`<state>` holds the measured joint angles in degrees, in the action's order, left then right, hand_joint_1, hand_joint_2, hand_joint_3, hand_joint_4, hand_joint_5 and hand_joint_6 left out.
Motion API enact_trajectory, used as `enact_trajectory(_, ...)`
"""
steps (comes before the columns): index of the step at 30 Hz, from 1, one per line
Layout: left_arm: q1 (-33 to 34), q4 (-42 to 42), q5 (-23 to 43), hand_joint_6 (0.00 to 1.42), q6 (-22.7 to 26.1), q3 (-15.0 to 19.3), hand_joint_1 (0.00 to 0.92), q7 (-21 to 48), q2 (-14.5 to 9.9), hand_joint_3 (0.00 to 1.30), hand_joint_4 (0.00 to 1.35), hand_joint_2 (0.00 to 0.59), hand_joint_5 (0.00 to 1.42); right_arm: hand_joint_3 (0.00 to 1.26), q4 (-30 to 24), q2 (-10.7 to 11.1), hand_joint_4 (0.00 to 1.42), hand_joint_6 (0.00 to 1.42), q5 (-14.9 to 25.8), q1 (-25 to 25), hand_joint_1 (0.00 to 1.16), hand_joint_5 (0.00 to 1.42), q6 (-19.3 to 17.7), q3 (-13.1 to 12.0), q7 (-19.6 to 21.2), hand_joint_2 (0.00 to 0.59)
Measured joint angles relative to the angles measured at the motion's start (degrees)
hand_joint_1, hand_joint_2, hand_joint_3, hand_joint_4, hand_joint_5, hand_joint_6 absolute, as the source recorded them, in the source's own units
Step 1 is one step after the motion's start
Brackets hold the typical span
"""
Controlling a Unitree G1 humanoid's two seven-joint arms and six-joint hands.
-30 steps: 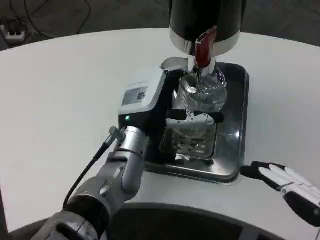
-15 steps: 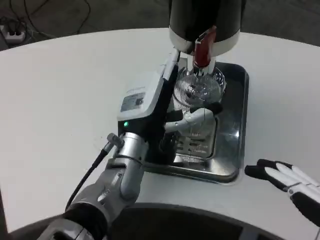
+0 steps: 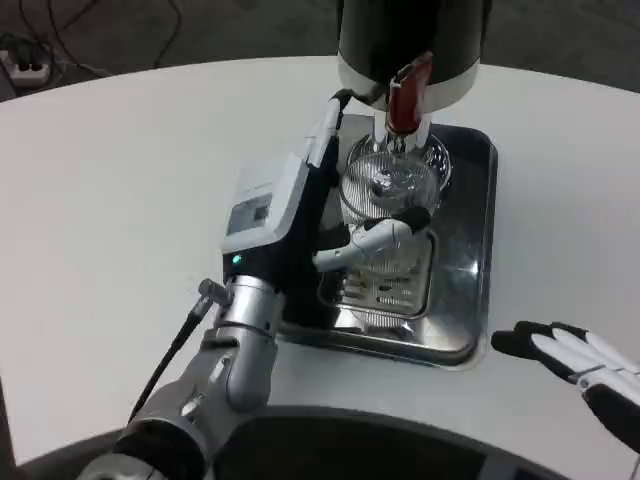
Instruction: Grasp the cup under the faucet to collect the drink, then remove the cup.
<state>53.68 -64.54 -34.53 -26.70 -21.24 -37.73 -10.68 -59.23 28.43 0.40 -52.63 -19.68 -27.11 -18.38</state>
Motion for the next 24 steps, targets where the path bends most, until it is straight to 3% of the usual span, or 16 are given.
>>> enact_trajectory(7, -1.22, 1.10, 0.37, 0.41, -0.05, 0.32, 0.033, 0.01, -0.72, 0.01, 0.08, 0.000, 0.46, 0.11, 0.00, -0.08, 0.05, 0.00, -0.01, 0.04, 0.50, 0.00, -0.02, 0.45, 0.00, 0.500)
enact_trajectory(11, -1.53, 1.53, 0.68, 0.41, -0.38, 0.75, 0.038, 0.62, -0.91, 0.02, 0.10, 0.003, 0.46, 0.11, 0.00, -0.09, 0.05, 0.00, -0.01, 0.03, 0.50, 0.00, -0.02, 0.54, 0.00, 0.502)
enact_trajectory(16, -1.71, 2.10, 1.16, 0.35, -1.18, 1.35, 0.037, 2.84, -1.20, 0.00, 0.03, 0.000, 0.36, 0.11, 0.00, -0.10, 0.05, 0.00, -0.02, 0.11, 0.50, 0.00, -0.02, 0.64, 0.00, 0.500)
enact_trajectory(19, -2.51, 2.50, 2.33, 0.25, -1.53, 2.12, 0.034, 3.83, -1.26, 0.00, 0.00, 0.000, 0.22, 0.11, 0.00, -0.12, 0.05, 0.00, -0.02, 0.12, 0.50, 0.00, -0.02, 0.66, 0.00, 0.502)
enact_trajectory(24, -6.97, 8.27, 3.59, 0.17, -1.73, 4.01, 0.034, 5.93, -2.41, 0.00, 0.00, 0.000, 0.16, 0.11, -0.01, -0.63, 0.05, 0.00, -0.14, 0.15, 0.50, 0.00, -0.02, 0.88, 0.00, 0.502)
